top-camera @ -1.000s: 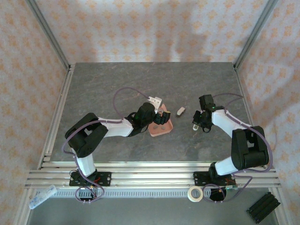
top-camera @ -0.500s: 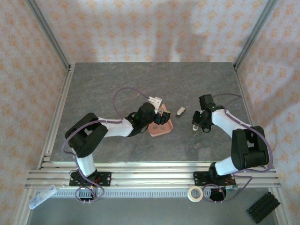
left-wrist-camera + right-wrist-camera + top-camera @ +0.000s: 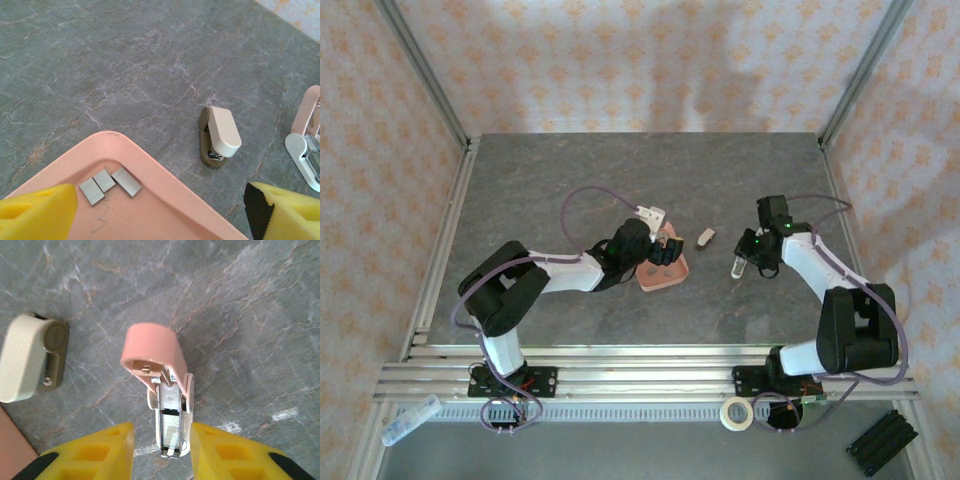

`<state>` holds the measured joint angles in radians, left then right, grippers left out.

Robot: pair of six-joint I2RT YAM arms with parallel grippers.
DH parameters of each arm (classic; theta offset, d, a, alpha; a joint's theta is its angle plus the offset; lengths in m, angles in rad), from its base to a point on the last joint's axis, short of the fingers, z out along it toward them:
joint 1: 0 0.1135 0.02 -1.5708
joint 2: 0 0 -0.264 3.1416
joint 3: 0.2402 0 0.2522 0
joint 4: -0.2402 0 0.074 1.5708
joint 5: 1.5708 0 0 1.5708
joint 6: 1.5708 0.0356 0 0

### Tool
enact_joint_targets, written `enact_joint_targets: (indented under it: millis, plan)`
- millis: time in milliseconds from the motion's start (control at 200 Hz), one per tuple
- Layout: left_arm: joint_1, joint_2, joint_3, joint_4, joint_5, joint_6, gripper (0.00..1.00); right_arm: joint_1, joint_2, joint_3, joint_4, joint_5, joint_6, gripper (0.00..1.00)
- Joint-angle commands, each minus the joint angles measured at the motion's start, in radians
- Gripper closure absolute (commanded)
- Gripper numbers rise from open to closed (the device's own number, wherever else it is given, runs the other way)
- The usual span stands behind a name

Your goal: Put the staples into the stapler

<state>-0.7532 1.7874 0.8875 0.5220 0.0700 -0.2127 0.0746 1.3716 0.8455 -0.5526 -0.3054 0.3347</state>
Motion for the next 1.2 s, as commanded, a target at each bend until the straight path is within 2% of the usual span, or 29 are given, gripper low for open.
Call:
enact_joint_targets:
  millis: [0, 185, 330, 455, 671, 826, 936, 1196]
  plan:
    - [-0.012, -0.048, -0.031, 0.073, -0.013, -0.043, 0.13, -0.038, -0.056, 0.010, 0.003, -0.057, -0.009, 0.64]
    - [-0.055, -0.015, -0.072, 0.193, -0.087, -0.129, 0.14, -0.101, -0.090, 0.003, 0.022, -0.128, -0.019, 0.58]
    - [-0.097, 0.036, -0.104, 0.292, -0.104, -0.164, 0.14, -0.119, -0.128, -0.005, 0.041, -0.129, -0.034, 0.54]
    - [-0.104, 0.019, -0.165, 0.313, -0.116, -0.169, 0.14, -0.125, -0.154, -0.001, 0.049, -0.124, -0.056, 0.51]
    - [-0.102, 0.007, -0.158, 0.303, -0.162, -0.056, 0.13, -0.127, -0.173, 0.012, 0.086, -0.129, -0.081, 0.48]
    - [-0.084, 0.027, -0.122, 0.306, -0.137, -0.023, 0.12, -0.126, -0.228, -0.019, 0.157, -0.112, -0.067, 0.47]
    - [-0.065, 0.033, -0.124, 0.330, -0.115, -0.028, 0.12, -0.126, -0.230, -0.020, 0.169, -0.106, -0.082, 0.47]
    - [-0.030, 0.068, -0.066, 0.346, -0.078, 0.053, 0.11, -0.127, -0.229, -0.009, 0.196, -0.116, -0.102, 0.46]
